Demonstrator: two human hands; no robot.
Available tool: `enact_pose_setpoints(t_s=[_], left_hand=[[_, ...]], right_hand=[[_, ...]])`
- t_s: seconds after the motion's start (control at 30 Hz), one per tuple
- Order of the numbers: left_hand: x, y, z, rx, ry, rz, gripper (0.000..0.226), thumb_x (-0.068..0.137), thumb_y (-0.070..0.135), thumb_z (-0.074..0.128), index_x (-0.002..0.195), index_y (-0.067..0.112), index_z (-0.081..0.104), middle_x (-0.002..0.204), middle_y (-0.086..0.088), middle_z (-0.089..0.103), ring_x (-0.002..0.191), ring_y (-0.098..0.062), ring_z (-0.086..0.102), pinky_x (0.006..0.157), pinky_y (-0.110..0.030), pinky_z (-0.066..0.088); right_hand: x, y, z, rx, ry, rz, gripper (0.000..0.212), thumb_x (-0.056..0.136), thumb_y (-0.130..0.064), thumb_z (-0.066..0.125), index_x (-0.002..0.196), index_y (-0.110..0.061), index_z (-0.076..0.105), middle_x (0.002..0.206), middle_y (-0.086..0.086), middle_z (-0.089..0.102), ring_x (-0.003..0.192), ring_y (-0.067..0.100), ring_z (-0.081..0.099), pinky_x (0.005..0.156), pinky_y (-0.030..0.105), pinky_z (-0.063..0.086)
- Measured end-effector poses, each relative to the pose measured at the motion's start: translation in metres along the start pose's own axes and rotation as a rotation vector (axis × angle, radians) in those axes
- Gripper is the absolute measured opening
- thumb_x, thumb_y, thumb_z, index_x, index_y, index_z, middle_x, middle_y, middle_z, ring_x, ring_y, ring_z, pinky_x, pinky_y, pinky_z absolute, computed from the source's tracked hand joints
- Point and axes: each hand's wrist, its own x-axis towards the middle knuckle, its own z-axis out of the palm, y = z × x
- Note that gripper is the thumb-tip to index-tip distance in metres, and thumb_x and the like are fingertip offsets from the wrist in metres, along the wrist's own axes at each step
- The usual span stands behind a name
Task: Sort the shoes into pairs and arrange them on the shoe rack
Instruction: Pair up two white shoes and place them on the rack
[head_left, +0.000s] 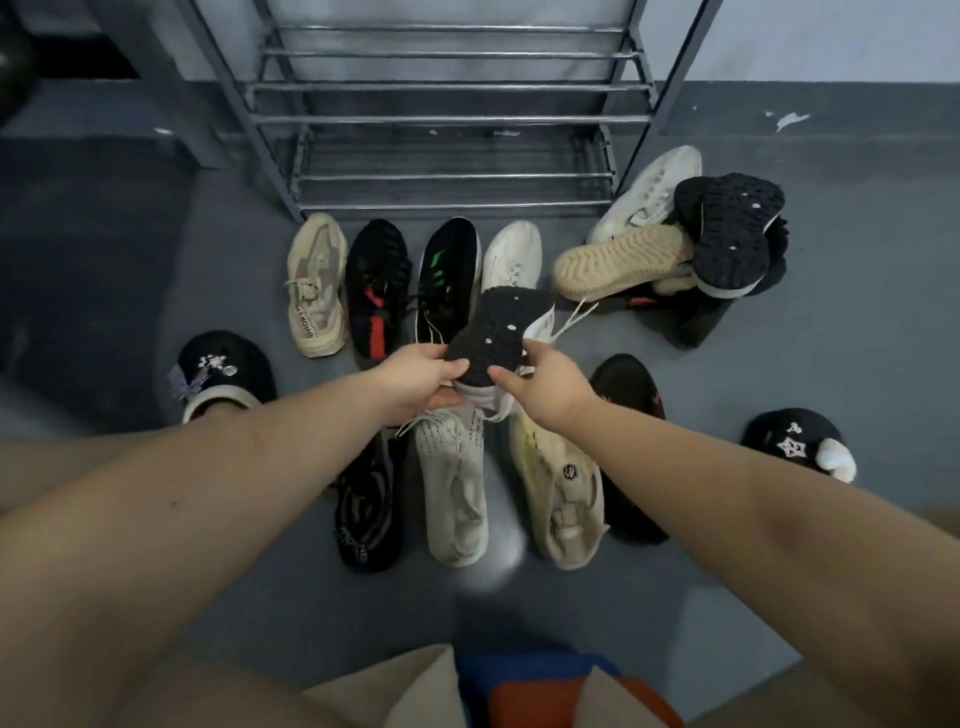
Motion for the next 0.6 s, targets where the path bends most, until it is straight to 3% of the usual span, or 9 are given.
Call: enact_pose_setpoints(t_s=[0.07, 0.17, 0.33, 0.47, 0.53, 0.6], left_hand=[[-0.011, -0.008, -0.009, -0.017, 0.020, 0.001, 0.032, 0.096, 0.006, 0.048, 0.128, 0.002, 0.051, 0.098, -0.005, 0.063, 0.082, -0.012, 0.062, 0.064, -0.015, 0.056], [-0.025, -0.022, -0.012, -0.092, 0.067, 0.004, 0.036, 0.096, 0.004, 0.048, 0.132, 0.003, 0.049, 0.112, -0.010, 0.059, 0.094, -0.018, 0.061, 0.080, -0.026, 0.052], [-0.043, -0.037, -0.007, -0.088, 0.075, 0.027, 0.041, 0.094, 0.002, 0.051, 0.134, 0.006, 0.049, 0.123, -0.015, 0.060, 0.104, -0.022, 0.060, 0.088, -0.031, 0.050], [-0.053, -0.041, -0.002, 0.074, 0.069, 0.129, 0.048, 0.092, 0.003, 0.054, 0.138, 0.012, 0.046, 0.110, -0.013, 0.064, 0.103, -0.024, 0.062, 0.095, -0.040, 0.051], [-0.060, -0.042, 0.001, 0.236, 0.079, 0.189, 0.050, 0.091, 0.007, 0.058, 0.139, 0.016, 0.046, 0.097, -0.007, 0.065, 0.094, -0.023, 0.063, 0.092, -0.037, 0.053], [-0.066, -0.044, 0.005, 0.469, 0.106, 0.247, 0.055, 0.090, 0.014, 0.060, 0.141, 0.021, 0.042, 0.111, -0.008, 0.065, 0.104, -0.025, 0.062, 0.088, -0.027, 0.048]], right_hand=[[-0.009, -0.004, 0.011, 0.035, -0.019, 0.034, 0.066, 0.089, -0.037, 0.061, 0.143, -0.008, 0.038, 0.137, 0.007, 0.054, 0.126, 0.023, 0.051, 0.101, 0.025, 0.038], [-0.024, -0.012, 0.022, 0.098, 0.003, 0.053, 0.061, 0.091, -0.032, 0.061, 0.141, -0.006, 0.039, 0.134, 0.006, 0.056, 0.124, 0.022, 0.052, 0.095, 0.021, 0.036], [-0.031, -0.016, 0.033, 0.337, 0.068, 0.135, 0.046, 0.089, -0.034, 0.063, 0.123, -0.004, 0.055, 0.120, 0.010, 0.065, 0.111, 0.025, 0.061, 0.097, 0.032, 0.047], [-0.031, -0.014, 0.036, 0.459, 0.086, 0.254, 0.048, 0.085, -0.044, 0.064, 0.117, -0.008, 0.058, 0.111, 0.006, 0.064, 0.104, 0.023, 0.062, 0.096, 0.041, 0.050], [-0.034, -0.012, 0.033, 0.465, 0.088, 0.315, 0.051, 0.080, -0.054, 0.064, 0.108, -0.013, 0.058, 0.105, 0.004, 0.061, 0.097, 0.024, 0.059, 0.093, 0.044, 0.052], [-0.037, -0.009, 0.031, 0.544, 0.046, 0.396, 0.058, 0.076, -0.060, 0.066, 0.110, -0.014, 0.056, 0.110, 0.003, 0.059, 0.100, 0.024, 0.057, 0.091, 0.047, 0.052]])
